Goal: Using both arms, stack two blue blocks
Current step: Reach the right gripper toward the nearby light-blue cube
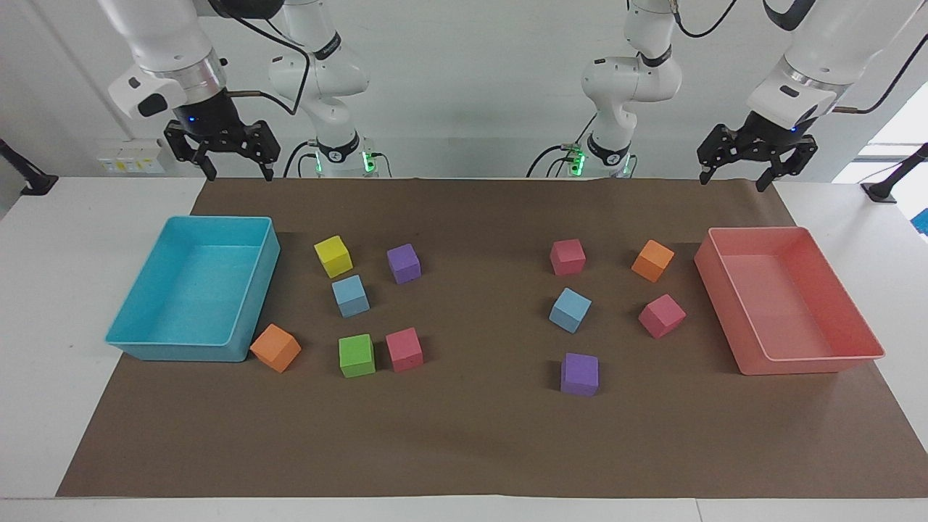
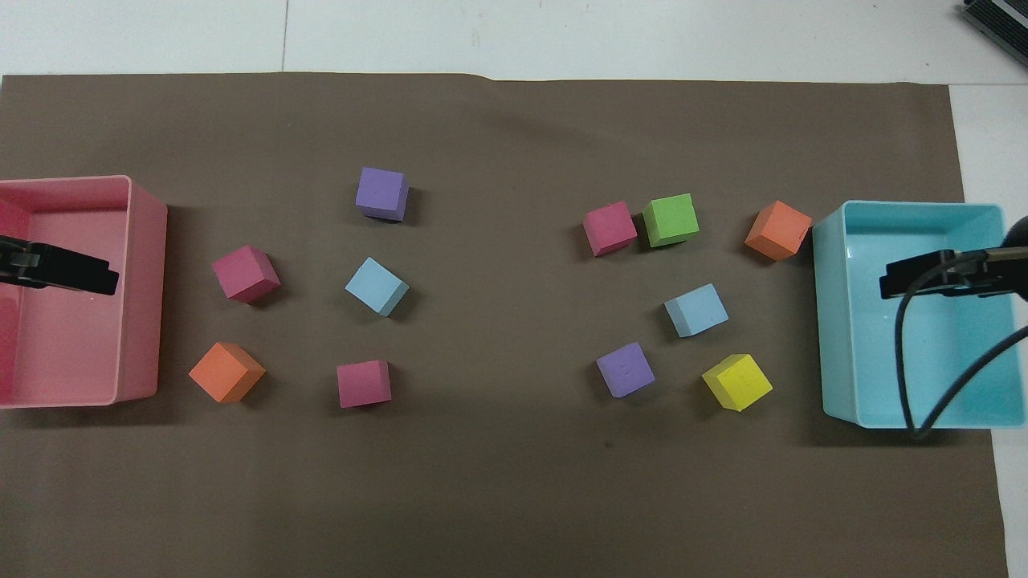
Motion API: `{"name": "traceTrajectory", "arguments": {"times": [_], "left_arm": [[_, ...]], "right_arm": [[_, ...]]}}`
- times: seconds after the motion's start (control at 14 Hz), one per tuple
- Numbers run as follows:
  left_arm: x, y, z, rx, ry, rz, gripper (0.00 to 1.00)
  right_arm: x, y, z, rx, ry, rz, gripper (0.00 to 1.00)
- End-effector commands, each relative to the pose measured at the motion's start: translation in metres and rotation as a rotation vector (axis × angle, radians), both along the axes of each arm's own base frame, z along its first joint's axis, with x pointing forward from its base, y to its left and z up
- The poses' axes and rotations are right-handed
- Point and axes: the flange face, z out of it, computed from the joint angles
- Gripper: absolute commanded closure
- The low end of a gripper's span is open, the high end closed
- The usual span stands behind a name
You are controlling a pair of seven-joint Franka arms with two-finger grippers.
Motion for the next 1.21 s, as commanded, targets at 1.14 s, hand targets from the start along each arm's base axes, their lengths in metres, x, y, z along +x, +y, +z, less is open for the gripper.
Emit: {"name": "traceTrajectory", "arguments": {"times": [1.14], "left_arm": [[-0.008,0.003,0.002,0.006,0.003,-0.001,0.00]], "right_arm": [[0.030,0.057,-0.152,0.046,0.040,0.333,0.00]]}}
